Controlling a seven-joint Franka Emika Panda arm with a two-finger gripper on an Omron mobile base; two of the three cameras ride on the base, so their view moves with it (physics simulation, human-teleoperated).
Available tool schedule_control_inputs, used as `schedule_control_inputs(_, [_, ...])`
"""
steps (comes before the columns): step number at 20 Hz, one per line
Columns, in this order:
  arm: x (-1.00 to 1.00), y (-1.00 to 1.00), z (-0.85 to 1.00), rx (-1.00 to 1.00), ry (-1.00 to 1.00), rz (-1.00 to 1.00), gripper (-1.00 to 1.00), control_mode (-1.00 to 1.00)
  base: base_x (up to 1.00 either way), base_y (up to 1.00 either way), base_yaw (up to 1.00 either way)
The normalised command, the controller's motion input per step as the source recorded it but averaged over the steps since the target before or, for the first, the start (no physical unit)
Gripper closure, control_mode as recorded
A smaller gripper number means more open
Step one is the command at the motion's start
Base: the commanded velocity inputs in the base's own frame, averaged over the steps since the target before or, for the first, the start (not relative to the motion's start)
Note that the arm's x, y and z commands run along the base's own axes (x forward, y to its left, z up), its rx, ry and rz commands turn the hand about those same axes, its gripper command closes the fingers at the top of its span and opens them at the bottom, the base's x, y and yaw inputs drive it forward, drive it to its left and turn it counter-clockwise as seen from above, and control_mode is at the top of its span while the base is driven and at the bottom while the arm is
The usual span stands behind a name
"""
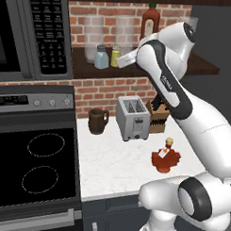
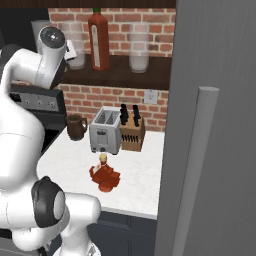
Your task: Put the shaker and condiment bottle from the counter next to their counterparts in the cabinet.
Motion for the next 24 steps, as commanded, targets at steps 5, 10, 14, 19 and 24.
schedule_control_inputs(5, [-0.81, -0.21, -0.17, 0.0, -0.01, -0.38, -1.0, -1.0, 0.0, 0.0, 0.0])
schedule_control_inputs(10, [-0.82, -0.21, -0.17, 0.0, -0.05, -0.6, -1.0, -1.0, 0.0, 0.0, 0.0])
schedule_control_inputs(14, [-0.72, -0.12, -0.2, 0.0, -0.04, -0.66, -1.0, -1.0, 0.0, 0.0, 0.0])
schedule_control_inputs(19, [-0.72, -0.09, -0.37, 0.0, -0.02, -0.69, -1.0, -1.0, 0.0, 0.0, 0.0])
schedule_control_inputs(24, [-0.6, -0.06, -0.88, 0.0, 0.0, -0.74, -1.0, -1.0, 0.0, 0.0, 0.0])
